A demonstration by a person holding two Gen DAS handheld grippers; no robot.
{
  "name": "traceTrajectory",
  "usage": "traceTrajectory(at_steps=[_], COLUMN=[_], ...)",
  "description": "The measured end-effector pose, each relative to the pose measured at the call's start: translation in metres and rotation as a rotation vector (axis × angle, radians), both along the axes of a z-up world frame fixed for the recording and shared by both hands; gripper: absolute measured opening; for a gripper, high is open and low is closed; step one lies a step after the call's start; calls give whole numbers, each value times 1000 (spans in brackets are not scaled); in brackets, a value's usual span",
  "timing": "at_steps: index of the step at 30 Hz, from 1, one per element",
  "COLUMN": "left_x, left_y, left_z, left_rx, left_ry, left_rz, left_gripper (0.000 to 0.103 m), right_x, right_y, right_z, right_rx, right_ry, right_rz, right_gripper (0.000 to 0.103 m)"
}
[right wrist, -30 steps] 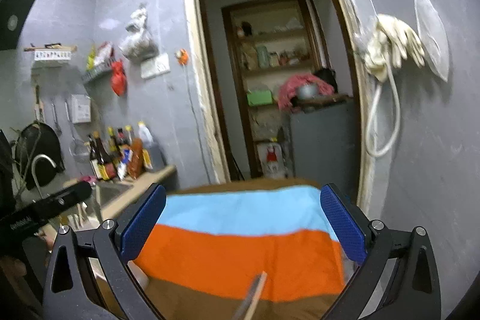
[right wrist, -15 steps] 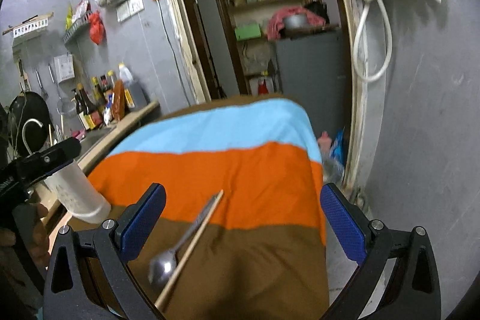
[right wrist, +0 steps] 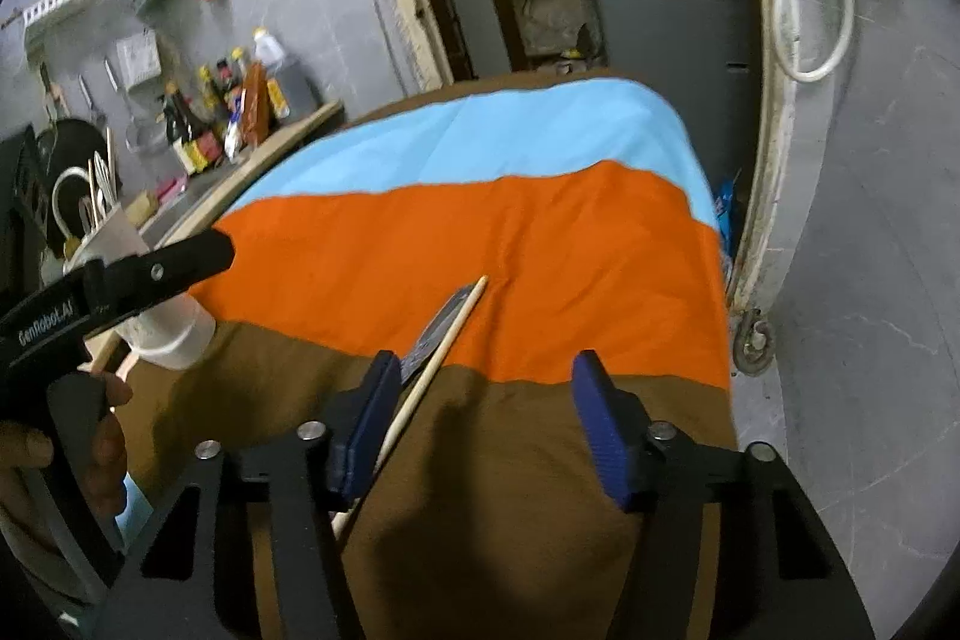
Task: Organize utensils
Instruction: 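Move both open tools back to the spoon and chopstick on the cloth, then close the left tool on the silver spoon while the right tool grasps the wooden chopstick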
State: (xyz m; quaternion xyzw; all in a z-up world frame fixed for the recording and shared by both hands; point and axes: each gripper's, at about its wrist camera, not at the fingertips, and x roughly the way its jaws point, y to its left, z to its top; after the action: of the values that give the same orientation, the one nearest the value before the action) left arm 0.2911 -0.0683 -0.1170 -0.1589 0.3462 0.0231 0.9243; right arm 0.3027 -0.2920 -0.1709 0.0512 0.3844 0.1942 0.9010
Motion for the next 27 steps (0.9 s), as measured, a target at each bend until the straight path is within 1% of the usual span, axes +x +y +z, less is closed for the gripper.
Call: traceTrajectory(at_steps=[5, 7, 9, 14, 18, 21, 27], left_x=[3, 3, 5, 6, 8, 10, 14], left_y=[3, 4, 4, 4, 6, 5, -1], left_z=[-2, -3, -3, -3, -4, -5, -11], left_rx=[-5, -10, -13, -15, -33, -34, -53], left_ry=[18, 22, 27, 29, 38, 46, 61], left_rz=[18, 24, 26, 28, 31, 21, -53], left_gripper=[102, 102, 102, 102, 102, 102, 102], right_x=[7, 7, 9, 10, 14, 13, 3], right_y=[20, 24, 30, 39, 48, 50, 35], right_z=[-8, -9, -11, -11, -12, -9, -4], right_rx=[-42, -77, -121, -174, -258, -306, -328], right_ry=[40, 48, 65, 100, 105, 106, 101], right_rz=[35, 41, 43, 18, 11, -11, -49], right_gripper=[49, 49, 45, 45, 45, 45, 44])
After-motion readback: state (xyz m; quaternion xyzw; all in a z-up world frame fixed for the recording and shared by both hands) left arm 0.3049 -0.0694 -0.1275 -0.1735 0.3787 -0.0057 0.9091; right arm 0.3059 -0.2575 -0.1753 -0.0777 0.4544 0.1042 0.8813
